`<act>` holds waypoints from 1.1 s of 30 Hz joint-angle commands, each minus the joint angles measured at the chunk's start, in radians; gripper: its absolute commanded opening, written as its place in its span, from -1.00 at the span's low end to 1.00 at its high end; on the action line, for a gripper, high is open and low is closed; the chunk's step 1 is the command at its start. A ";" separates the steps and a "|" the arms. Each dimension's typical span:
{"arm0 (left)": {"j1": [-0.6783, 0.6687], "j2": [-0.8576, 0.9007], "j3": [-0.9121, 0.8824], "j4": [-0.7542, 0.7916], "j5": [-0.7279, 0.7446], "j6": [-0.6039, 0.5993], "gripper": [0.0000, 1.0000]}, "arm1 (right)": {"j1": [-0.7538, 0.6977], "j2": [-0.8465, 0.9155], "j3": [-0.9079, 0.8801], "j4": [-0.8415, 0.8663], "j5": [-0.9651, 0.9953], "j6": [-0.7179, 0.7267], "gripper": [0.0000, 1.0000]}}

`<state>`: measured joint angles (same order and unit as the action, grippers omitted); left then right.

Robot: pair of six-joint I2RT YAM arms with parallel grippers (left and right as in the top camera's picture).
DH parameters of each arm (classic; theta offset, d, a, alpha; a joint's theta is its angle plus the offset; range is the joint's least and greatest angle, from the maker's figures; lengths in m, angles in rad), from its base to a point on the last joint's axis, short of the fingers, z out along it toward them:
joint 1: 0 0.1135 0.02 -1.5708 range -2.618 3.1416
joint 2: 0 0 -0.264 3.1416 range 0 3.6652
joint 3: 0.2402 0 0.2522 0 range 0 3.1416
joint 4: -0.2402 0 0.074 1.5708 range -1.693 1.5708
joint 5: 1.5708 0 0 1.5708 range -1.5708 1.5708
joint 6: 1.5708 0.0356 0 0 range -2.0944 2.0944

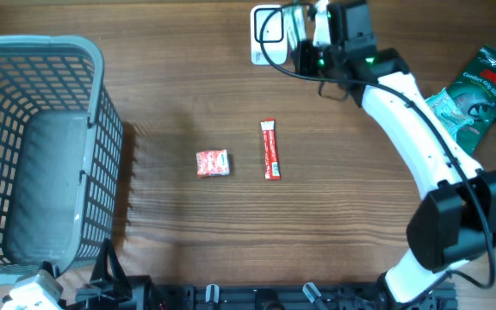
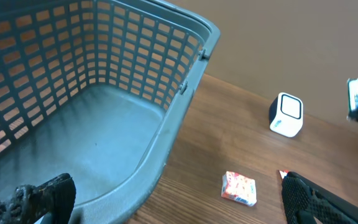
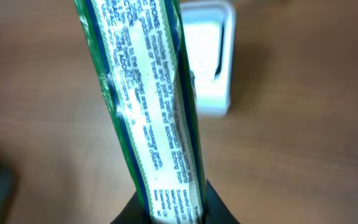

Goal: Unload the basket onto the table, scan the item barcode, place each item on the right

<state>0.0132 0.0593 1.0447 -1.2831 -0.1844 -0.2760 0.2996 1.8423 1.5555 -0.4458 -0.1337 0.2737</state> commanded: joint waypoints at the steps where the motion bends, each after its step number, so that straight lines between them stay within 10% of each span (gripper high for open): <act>1: -0.005 -0.007 0.001 0.003 0.005 -0.001 0.98 | -0.002 0.143 0.011 0.152 0.132 0.061 -0.91; 19: -0.005 -0.007 0.001 0.003 0.005 -0.001 1.00 | 0.005 0.381 0.256 0.174 0.155 0.234 -0.91; 26: -0.005 -0.007 0.001 0.003 0.005 -0.001 1.00 | -0.267 0.337 0.276 -0.237 0.226 0.247 -0.91; 33: -0.005 -0.007 0.001 0.003 0.005 -0.001 1.00 | -0.578 0.344 0.217 -0.262 0.268 0.172 -0.75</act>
<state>0.0132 0.0593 1.0447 -1.2831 -0.1844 -0.2760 -0.2020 2.2265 1.7905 -0.7097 0.1017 0.4770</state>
